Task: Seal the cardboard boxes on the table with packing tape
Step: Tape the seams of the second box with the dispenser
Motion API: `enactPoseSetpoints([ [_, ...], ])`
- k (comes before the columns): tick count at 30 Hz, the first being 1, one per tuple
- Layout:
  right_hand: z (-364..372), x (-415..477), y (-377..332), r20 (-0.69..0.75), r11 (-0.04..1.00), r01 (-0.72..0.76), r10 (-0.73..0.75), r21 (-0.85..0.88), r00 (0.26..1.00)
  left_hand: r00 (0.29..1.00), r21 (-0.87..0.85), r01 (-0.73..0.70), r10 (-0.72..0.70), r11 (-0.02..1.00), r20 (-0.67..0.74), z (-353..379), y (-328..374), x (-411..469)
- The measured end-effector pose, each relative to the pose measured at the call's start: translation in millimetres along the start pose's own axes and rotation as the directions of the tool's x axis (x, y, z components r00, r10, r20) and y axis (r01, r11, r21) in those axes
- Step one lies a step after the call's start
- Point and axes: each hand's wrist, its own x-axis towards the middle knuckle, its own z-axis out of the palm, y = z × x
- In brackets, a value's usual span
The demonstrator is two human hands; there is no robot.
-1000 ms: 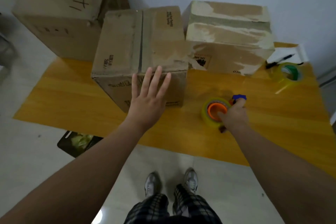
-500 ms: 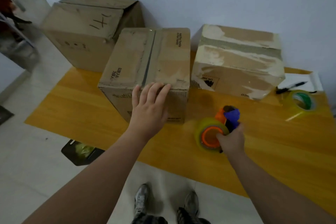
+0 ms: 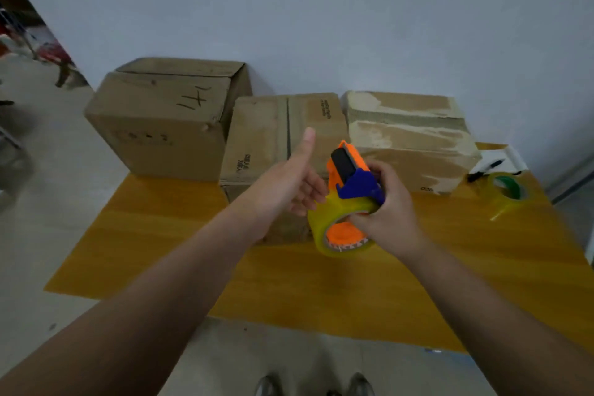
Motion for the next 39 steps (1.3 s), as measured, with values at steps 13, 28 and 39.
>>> enactPoseSetpoints([
  [13,65.1,8.3,-36.2,0.215,0.950,0.167,-0.111,-0.262,0.970,0.989,0.174,-0.132,0.119,0.976,0.083,-94.6,-4.8,-20.3],
  [28,73.7,36.3,-71.1,0.504,0.473,0.450,-0.013,-0.758,0.863,0.996,0.397,-0.087,0.086,0.914,0.019,-125.8,-48.6,-6.2],
  [39,73.2,61.1,-92.4,0.481,0.014,0.481,0.039,-0.877,0.876,0.956,0.291,-0.012,0.096,0.957,-0.276,-150.4,-100.6,-2.3],
])
